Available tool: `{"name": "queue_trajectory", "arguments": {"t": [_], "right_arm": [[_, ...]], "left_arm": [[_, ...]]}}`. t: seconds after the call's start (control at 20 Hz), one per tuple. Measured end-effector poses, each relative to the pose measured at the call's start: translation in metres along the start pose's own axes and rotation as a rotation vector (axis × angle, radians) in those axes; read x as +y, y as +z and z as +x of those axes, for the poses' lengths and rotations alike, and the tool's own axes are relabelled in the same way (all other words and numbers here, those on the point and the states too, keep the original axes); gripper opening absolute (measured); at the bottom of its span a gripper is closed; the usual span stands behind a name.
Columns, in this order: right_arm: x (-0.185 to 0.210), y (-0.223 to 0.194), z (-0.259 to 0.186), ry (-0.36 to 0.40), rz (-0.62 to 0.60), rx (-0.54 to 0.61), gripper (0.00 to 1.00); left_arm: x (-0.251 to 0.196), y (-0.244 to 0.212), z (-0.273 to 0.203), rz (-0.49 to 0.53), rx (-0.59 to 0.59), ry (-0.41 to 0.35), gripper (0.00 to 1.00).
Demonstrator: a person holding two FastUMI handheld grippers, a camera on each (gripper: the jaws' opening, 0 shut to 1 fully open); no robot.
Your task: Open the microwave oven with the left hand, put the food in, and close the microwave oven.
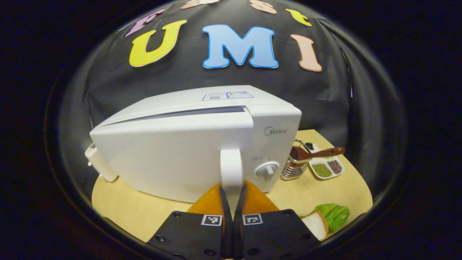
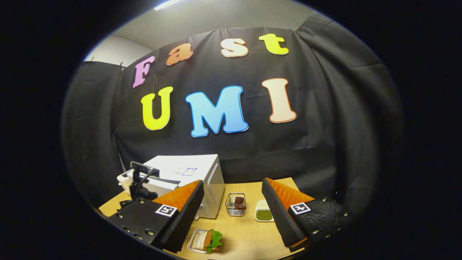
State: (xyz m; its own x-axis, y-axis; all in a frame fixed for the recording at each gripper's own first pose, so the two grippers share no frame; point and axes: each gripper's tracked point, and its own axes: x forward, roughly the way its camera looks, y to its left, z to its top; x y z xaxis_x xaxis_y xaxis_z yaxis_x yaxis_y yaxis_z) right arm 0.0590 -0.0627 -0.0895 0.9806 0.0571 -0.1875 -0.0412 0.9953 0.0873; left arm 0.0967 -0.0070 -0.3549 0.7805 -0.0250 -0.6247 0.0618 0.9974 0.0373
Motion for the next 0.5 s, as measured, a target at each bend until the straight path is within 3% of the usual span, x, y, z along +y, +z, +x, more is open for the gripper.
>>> {"name": "queue_trajectory", "arguments": {"t": [0.15, 0.5], "right_arm": [[0.016, -0.006, -0.007, -0.034, 0.005, 0.004, 0.98], [0.095, -0.020, -0.039, -0.041, -0.049, 0.004, 0.98]], "left_arm": [[0.011, -0.026, -0.045, -0.003, 0.013, -0.050, 0.06], [0.055, -0.075, -0.127, 0.031, 0.023, -0.140, 0.06]]}}
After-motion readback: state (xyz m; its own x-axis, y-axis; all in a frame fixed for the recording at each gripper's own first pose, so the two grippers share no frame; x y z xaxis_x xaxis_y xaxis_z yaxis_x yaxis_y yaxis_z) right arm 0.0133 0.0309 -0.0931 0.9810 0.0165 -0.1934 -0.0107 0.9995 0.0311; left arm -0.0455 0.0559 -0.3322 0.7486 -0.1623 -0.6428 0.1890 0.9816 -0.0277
